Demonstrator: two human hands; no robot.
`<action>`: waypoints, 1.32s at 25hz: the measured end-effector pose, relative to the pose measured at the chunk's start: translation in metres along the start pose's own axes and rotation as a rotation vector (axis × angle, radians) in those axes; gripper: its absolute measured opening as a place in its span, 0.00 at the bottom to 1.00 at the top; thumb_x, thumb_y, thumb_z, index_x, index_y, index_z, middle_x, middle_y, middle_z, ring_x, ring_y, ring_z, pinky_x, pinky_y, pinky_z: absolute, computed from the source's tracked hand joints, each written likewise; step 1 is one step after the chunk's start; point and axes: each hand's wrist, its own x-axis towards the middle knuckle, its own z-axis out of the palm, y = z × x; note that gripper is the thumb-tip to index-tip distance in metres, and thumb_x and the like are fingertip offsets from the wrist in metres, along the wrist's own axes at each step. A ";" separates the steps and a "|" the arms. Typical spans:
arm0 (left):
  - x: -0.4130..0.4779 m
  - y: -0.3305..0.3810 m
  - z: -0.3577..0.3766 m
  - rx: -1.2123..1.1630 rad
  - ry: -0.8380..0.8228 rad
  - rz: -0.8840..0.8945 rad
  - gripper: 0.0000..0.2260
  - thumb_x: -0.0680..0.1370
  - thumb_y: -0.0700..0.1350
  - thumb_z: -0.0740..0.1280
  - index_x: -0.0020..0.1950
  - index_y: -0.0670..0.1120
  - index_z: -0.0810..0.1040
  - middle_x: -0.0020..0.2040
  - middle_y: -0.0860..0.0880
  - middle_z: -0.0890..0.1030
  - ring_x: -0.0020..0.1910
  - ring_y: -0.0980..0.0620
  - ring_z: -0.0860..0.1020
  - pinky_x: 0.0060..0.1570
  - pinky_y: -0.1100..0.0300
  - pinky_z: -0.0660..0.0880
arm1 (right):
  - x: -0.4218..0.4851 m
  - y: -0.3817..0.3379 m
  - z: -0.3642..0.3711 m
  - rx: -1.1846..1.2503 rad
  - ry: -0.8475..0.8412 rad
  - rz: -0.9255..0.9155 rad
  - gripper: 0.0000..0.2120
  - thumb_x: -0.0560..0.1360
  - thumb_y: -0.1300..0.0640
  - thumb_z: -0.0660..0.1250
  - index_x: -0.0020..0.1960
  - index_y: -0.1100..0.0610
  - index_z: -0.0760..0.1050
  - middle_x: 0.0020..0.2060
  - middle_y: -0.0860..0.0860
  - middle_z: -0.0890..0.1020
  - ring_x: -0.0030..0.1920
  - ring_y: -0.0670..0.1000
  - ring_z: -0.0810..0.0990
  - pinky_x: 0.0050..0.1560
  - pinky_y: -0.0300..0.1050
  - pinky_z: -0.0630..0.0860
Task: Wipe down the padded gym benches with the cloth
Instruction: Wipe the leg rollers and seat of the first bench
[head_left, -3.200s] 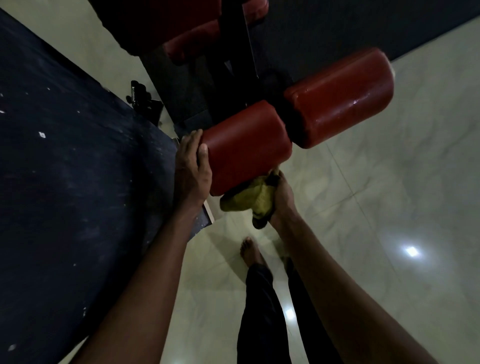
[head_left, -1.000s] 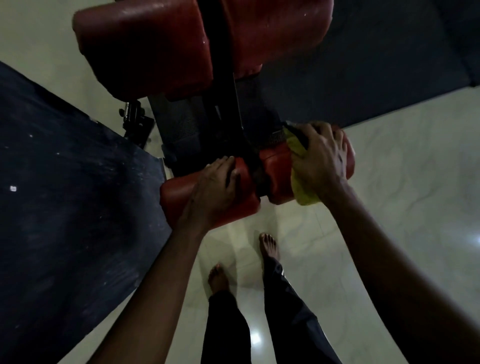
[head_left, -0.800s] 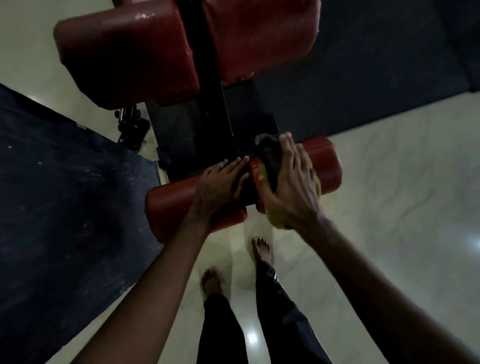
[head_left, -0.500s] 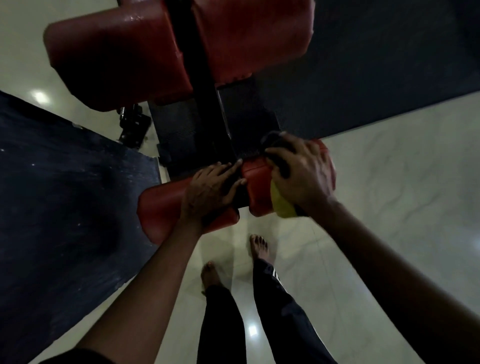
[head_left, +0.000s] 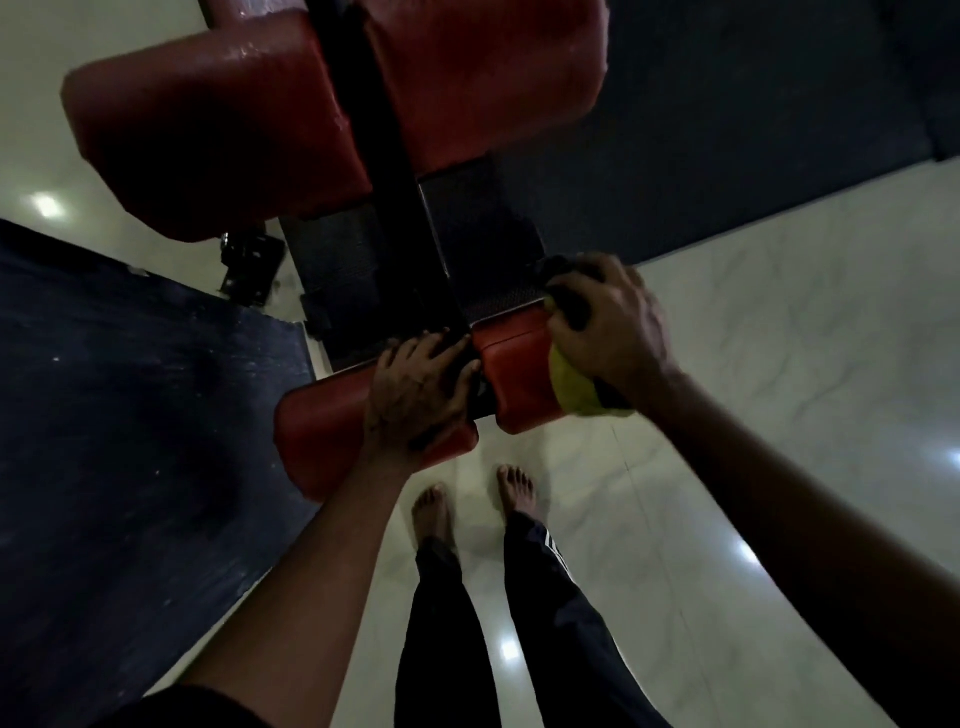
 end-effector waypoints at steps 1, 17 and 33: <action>0.000 0.000 0.001 -0.002 0.002 -0.001 0.22 0.83 0.59 0.53 0.70 0.52 0.75 0.66 0.48 0.78 0.63 0.46 0.76 0.68 0.46 0.65 | 0.009 0.008 -0.004 0.000 0.012 0.091 0.20 0.77 0.42 0.67 0.67 0.46 0.76 0.69 0.52 0.71 0.66 0.58 0.71 0.63 0.60 0.74; 0.000 0.001 -0.001 -0.001 0.014 0.012 0.25 0.82 0.59 0.56 0.79 0.55 0.63 0.63 0.45 0.78 0.60 0.43 0.76 0.59 0.47 0.71 | 0.018 0.038 -0.021 0.054 0.006 0.248 0.19 0.76 0.42 0.64 0.66 0.43 0.77 0.66 0.51 0.73 0.64 0.57 0.73 0.61 0.56 0.75; 0.026 0.002 -0.011 -0.114 -0.195 0.120 0.34 0.81 0.69 0.48 0.80 0.50 0.62 0.70 0.47 0.76 0.67 0.47 0.75 0.66 0.45 0.68 | -0.090 -0.035 0.097 0.468 0.547 0.629 0.28 0.79 0.51 0.66 0.77 0.49 0.64 0.80 0.53 0.55 0.80 0.57 0.54 0.74 0.57 0.63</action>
